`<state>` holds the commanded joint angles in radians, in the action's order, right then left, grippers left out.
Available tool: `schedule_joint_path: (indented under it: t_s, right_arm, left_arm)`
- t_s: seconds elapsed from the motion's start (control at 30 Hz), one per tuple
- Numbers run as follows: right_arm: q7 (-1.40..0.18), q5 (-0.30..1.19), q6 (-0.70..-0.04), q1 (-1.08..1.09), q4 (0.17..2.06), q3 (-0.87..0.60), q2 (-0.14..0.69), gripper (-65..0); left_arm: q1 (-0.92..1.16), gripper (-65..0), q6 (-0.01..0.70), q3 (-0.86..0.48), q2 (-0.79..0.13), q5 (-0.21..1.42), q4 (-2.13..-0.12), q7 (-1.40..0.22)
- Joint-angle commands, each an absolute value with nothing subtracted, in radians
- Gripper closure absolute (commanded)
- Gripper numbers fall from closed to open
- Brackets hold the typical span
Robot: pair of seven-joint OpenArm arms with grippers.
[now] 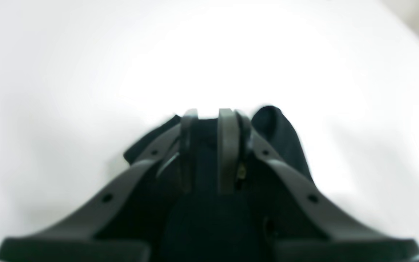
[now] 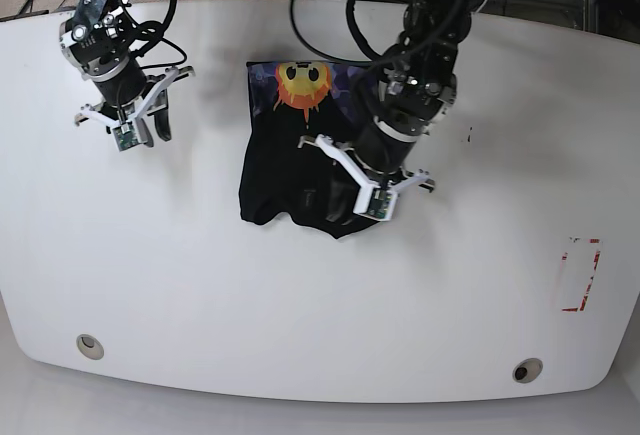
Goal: Layout the t-shirt on the table in an organized manner, then fold the t-shirt properly
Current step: 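Grasp the folded shirt with the left gripper and drag it to the table edge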
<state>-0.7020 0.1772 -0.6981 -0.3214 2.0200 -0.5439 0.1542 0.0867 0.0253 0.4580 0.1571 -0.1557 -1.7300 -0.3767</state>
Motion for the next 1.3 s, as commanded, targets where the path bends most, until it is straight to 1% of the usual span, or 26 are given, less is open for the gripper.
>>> schedule_joint_path:
  t_s: [0.03,0.1,0.27,0.43,0.57,0.7,0.83,0.93,0.97,1.03,1.07,1.1,1.23,1.3]
  right_arm:
    - [-0.702,0.177,-0.698,-0.321,2.020,-0.549,0.154,-15.2]
    - [-0.702,0.177,-0.698,-0.321,2.020,-0.562,0.154,-15.2]
    - [-0.702,0.177,-0.698,-0.323,2.018,-0.570,0.154,-15.2]
    - [-0.702,0.185,-0.698,-0.323,2.018,-0.587,0.150,-15.2]
    - [-0.702,0.186,-0.698,-0.323,2.018,-0.590,0.150,-15.2]
    - [-0.702,0.186,-0.698,-0.323,2.018,-0.587,0.148,-15.2]
    - [-0.702,0.186,-0.698,-0.328,2.018,-0.587,0.148,-15.2]
    - [-0.702,0.186,-0.698,-0.328,2.018,-0.584,0.148,-15.2]
    - [-0.702,0.186,-0.698,-0.328,2.018,-0.584,0.148,-15.2]
    - [-0.702,0.186,-0.698,-0.328,2.018,-0.584,0.148,-15.2]
    - [-0.702,0.186,-0.698,-0.328,2.018,-0.584,0.148,-15.2]
    - [-0.702,0.186,-0.698,-0.328,2.017,-0.584,0.148,-15.2]
    - [-0.702,0.186,-0.698,-0.328,2.015,-0.582,0.148,-15.2]
    - [-0.702,0.188,-0.698,-0.329,2.014,-0.573,0.147,-15.2]
  left_arm:
    - [0.087,-8.2,0.018,0.473,0.157,-0.173,-1.713,-0.364]
    - [0.084,-8.2,-0.036,0.541,0.157,-0.240,-1.616,-0.306]
    - [0.061,-8.3,-0.168,0.631,0.157,-0.286,-1.483,-0.254]
    - [0.031,-8.3,-0.208,0.647,0.151,-0.282,-1.366,-0.246]
    - [0.027,-8.3,-0.209,0.638,0.110,-0.280,-1.250,-0.194]
    - [0.035,-8.3,-0.202,0.599,0.058,-0.280,-1.198,-0.124]
    - [0.067,-8.3,-0.137,0.555,-0.036,-0.278,-1.194,-0.099]
    - [0.090,-8.3,-0.074,0.503,-0.107,-0.278,-1.198,-0.085]
    - [0.104,-8.3,-0.041,0.463,-0.142,-0.278,-1.198,-0.062]
    - [0.128,-8.3,-0.013,0.418,-0.180,-0.278,-1.198,-0.033]
    - [0.150,-8.3,0.016,0.369,-0.222,-0.278,-1.196,-0.005]
    - [0.154,-8.3,0.027,0.351,-0.232,-0.278,-1.196,0.004]
    - [0.189,-8.3,0.120,0.239,-0.318,-0.278,-1.190,0.067]
    - [0.213,-8.3,0.154,0.186,-0.355,-0.278,-1.190,0.090]
